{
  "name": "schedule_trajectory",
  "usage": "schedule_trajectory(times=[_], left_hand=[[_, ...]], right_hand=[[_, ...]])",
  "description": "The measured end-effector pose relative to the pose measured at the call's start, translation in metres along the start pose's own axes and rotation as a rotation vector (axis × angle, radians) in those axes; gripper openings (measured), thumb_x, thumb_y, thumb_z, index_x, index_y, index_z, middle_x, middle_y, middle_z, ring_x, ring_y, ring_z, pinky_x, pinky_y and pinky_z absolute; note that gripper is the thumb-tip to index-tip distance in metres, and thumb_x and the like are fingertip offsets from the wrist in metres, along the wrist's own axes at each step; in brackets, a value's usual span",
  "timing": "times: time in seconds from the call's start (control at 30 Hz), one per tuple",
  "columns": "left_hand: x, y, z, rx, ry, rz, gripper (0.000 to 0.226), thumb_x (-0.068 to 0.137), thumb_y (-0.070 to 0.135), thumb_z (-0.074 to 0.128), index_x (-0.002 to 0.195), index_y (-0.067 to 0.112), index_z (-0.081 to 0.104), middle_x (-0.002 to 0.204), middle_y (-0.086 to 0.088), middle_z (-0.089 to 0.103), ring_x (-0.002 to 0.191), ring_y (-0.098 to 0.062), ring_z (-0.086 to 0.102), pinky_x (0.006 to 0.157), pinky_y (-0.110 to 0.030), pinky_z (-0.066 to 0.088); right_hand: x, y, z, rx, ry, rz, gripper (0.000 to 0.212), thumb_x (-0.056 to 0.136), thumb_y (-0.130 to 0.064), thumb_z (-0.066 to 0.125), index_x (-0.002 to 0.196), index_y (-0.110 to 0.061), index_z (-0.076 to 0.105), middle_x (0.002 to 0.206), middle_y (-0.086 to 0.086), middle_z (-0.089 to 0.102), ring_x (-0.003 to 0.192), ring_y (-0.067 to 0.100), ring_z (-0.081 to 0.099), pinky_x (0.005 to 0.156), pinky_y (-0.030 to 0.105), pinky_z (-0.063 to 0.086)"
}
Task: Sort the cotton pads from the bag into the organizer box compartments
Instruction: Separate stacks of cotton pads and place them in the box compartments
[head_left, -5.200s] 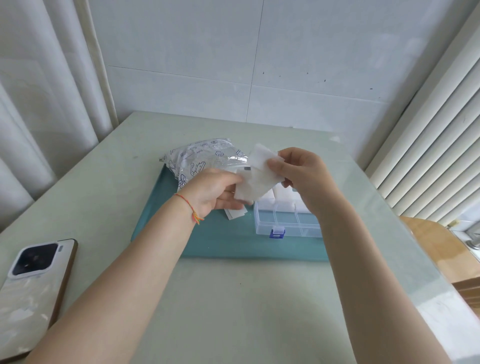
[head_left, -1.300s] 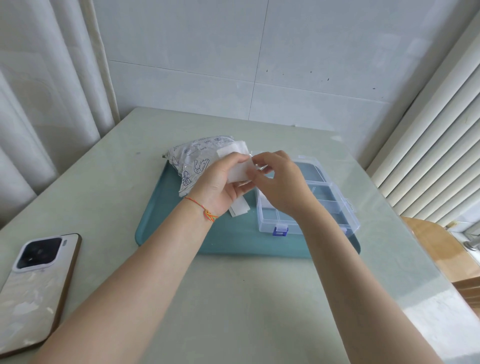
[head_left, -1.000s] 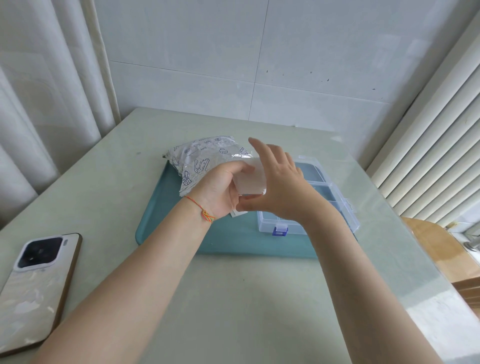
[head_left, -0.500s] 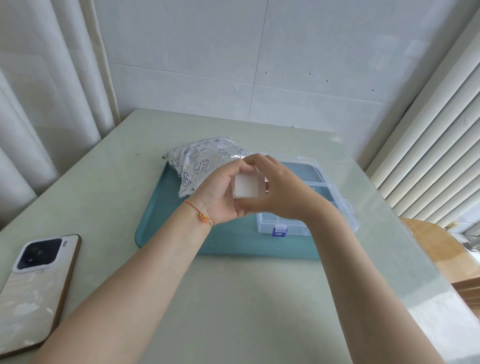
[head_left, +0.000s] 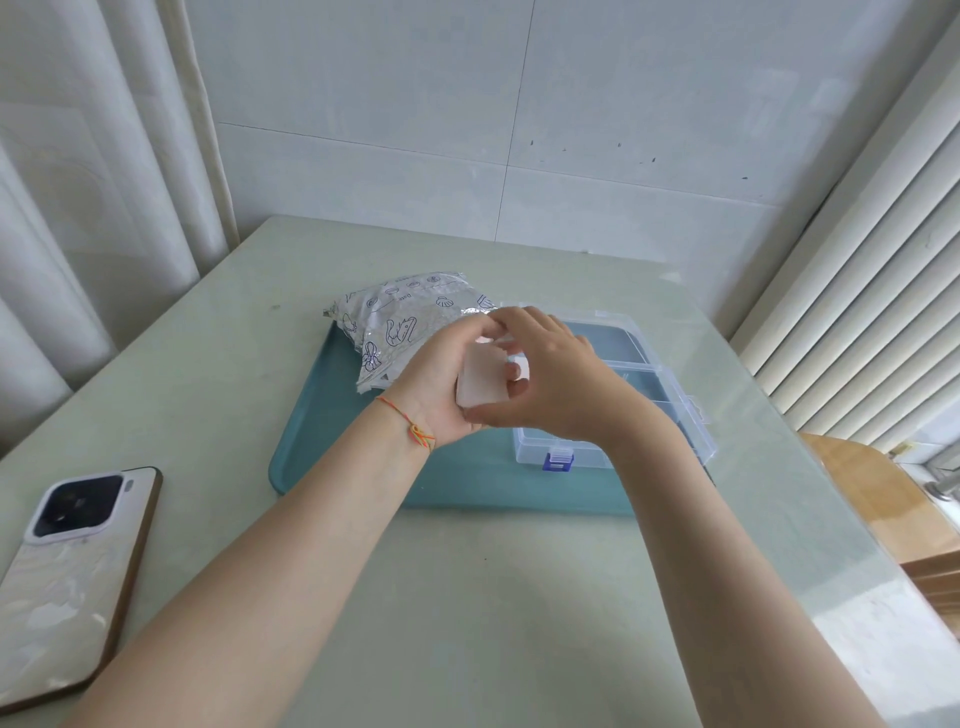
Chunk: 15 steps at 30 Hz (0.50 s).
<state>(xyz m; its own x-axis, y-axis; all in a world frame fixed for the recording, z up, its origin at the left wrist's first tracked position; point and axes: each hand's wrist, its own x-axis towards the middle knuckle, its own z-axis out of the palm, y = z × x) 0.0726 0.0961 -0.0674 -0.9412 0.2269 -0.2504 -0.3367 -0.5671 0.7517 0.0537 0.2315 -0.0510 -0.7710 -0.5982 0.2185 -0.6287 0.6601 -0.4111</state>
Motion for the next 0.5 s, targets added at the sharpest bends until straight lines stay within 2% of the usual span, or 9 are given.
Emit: schedule_trajectory(times=[0.07, 0.1, 0.2, 0.37, 0.47, 0.5], left_hand=[[-0.0031, 0.0018, 0.0008, -0.064, -0.052, -0.005, 0.020, 0.091, 0.033, 0.048, 0.094, 0.014, 0.053, 0.077, -0.002, 0.054, 0.061, -0.019, 0.058, 0.052, -0.022, 0.049], [-0.0033, 0.0019, 0.0003, -0.085, -0.063, -0.017, 0.026, 0.092, 0.040, 0.047, 0.092, 0.014, 0.054, 0.077, -0.003, 0.054, 0.061, -0.020, 0.061, 0.053, -0.022, 0.050], [-0.0024, 0.0014, -0.0002, -0.046, -0.025, -0.095, 0.046, 0.092, 0.061, 0.045, 0.088, 0.017, 0.059, 0.078, -0.001, 0.056, 0.066, -0.018, 0.063, 0.056, -0.023, 0.052], [0.0034, -0.0047, 0.0002, -0.009, 0.046, -0.065, 0.053, 0.096, 0.065, 0.037, 0.101, 0.019, 0.062, 0.080, 0.001, 0.060, 0.067, -0.014, 0.060, 0.053, -0.022, 0.053], [0.0028, -0.0047, -0.0009, 0.011, 0.049, -0.078, 0.068, 0.092, 0.074, 0.026, 0.097, 0.018, 0.065, 0.078, -0.002, 0.067, 0.065, -0.015, 0.067, 0.055, -0.025, 0.054], [0.0017, -0.0043, -0.0015, 0.012, 0.033, -0.077, 0.072, 0.091, 0.075, 0.024, 0.096, 0.018, 0.066, 0.077, -0.003, 0.069, 0.066, -0.016, 0.069, 0.056, -0.025, 0.054]], right_hand=[[-0.0015, 0.0001, -0.0008, -0.010, -0.067, 0.003, 0.089, 0.063, -0.050, 0.084, 0.137, -0.031, 0.039, 0.130, -0.014, 0.046, 0.123, 0.011, 0.043, 0.104, 0.038, 0.031], [-0.0017, 0.0005, -0.0001, -0.034, -0.081, 0.002, 0.090, 0.063, -0.050, 0.084, 0.138, -0.031, 0.039, 0.131, -0.014, 0.046, 0.125, 0.011, 0.041, 0.103, 0.037, 0.029], [-0.0004, 0.0019, 0.0018, -0.062, -0.018, -0.001, 0.074, 0.068, -0.048, 0.082, 0.130, -0.025, 0.048, 0.122, -0.011, 0.050, 0.119, 0.015, 0.044, 0.101, 0.038, 0.031], [-0.0001, 0.0003, 0.0010, -0.069, -0.016, -0.001, 0.082, 0.068, -0.050, 0.082, 0.137, -0.027, 0.045, 0.124, -0.011, 0.049, 0.118, 0.012, 0.044, 0.099, 0.034, 0.028], [0.0015, -0.0002, 0.0007, -0.084, 0.036, -0.013, 0.073, 0.069, -0.049, 0.081, 0.131, -0.024, 0.051, 0.118, -0.009, 0.054, 0.116, 0.017, 0.048, 0.099, 0.035, 0.030], [0.0013, -0.0013, -0.0003, -0.084, 0.027, -0.011, 0.077, 0.068, -0.050, 0.081, 0.133, -0.025, 0.049, 0.122, -0.009, 0.054, 0.118, 0.017, 0.047, 0.101, 0.036, 0.030]])
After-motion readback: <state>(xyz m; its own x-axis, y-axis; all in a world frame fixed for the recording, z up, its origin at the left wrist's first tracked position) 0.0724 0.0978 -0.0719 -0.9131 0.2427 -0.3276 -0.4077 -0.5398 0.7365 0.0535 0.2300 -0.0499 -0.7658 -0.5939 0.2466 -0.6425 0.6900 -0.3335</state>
